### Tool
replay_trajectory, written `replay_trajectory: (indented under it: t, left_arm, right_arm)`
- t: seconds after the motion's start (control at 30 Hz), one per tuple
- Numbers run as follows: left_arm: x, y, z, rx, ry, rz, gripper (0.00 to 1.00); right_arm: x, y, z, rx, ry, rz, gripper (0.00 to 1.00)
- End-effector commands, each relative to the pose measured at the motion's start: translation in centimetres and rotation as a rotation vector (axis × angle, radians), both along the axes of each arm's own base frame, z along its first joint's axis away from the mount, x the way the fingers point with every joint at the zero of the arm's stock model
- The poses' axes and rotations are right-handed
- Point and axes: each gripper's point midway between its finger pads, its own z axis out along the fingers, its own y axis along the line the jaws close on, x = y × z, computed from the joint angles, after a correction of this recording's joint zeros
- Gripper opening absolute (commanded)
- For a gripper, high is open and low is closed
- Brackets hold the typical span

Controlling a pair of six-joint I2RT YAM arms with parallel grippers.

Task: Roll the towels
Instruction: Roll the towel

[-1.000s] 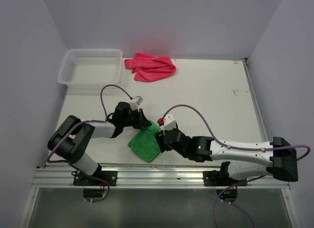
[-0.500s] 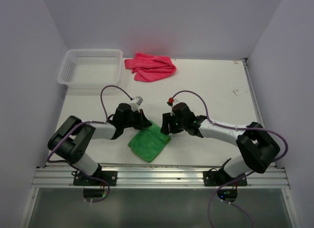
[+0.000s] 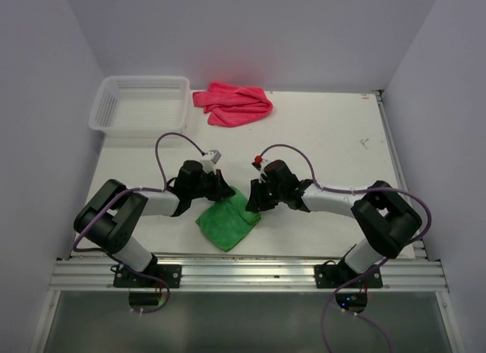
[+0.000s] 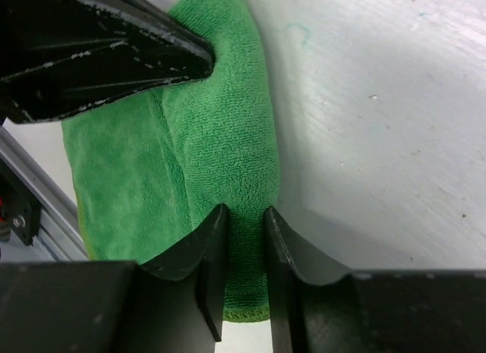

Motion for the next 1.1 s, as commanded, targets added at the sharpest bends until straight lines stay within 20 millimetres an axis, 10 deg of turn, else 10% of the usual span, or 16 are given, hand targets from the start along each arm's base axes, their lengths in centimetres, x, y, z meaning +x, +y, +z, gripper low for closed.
replay_trajectory:
  t: [0.0, 0.27, 0.6, 1.07]
  left_arm:
    - [-1.6, 1.9, -3.7, 0.129, 0.092, 0.022, 0.0]
    - [-0.4, 1.3, -1.6, 0.117, 0.064, 0.03, 0.0]
    - [0.9, -0.2, 6.6, -0.028, -0.033, 0.032, 0.0]
    - [0.1, 0.8, 6.2, -0.005, -0.013, 0.062, 0.0]
  right_arm:
    - [-2.2, 0.7, -0.1, 0.053, 0.044, 0.12, 0.22]
    - [-2.3, -1.0, -0.2, -0.034, -0.063, 0.146, 0.0]
    - [0.4, -3.6, 1.8, -0.349, -0.413, -0.007, 0.0]
    - [-0.8, -2.3, 3.3, -0.726, -0.733, 0.053, 0.0]
